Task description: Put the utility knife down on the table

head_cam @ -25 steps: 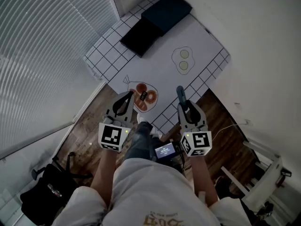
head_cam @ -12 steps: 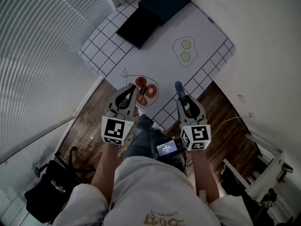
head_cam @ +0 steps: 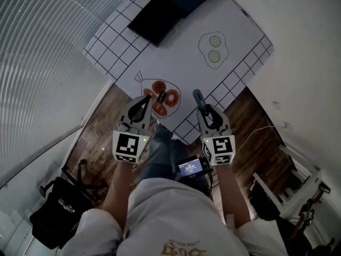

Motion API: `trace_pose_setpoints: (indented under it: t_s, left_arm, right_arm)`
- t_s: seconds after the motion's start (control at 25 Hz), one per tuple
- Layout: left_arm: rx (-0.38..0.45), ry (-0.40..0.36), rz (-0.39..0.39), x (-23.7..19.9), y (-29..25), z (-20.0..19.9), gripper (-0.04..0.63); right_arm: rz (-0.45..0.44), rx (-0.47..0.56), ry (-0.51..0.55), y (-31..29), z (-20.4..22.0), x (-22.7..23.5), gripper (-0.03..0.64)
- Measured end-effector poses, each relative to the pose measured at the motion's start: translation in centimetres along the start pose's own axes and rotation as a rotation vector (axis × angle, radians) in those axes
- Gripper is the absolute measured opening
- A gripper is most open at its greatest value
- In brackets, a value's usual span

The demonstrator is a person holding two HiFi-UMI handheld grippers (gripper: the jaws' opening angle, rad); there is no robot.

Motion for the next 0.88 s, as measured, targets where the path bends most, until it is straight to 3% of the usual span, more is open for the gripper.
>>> trace_pose_setpoints:
  t_s: [0.88]
  left_arm:
    - [-0.055,0.053,0.068,0.7,-2.9,2.5,0.008]
  right_arm:
    - [-0.016,-0.168,0.094,-3.2,3.8,0.8,0.139]
Point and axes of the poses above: the fingertips, and each gripper's own axes: y backward along the fingers, x to its right, z out of its underside, the point moved 1 cm from there along y, backward along the fingers, and after that the axes turned 5 degrees about x, right-handed, at the moved point
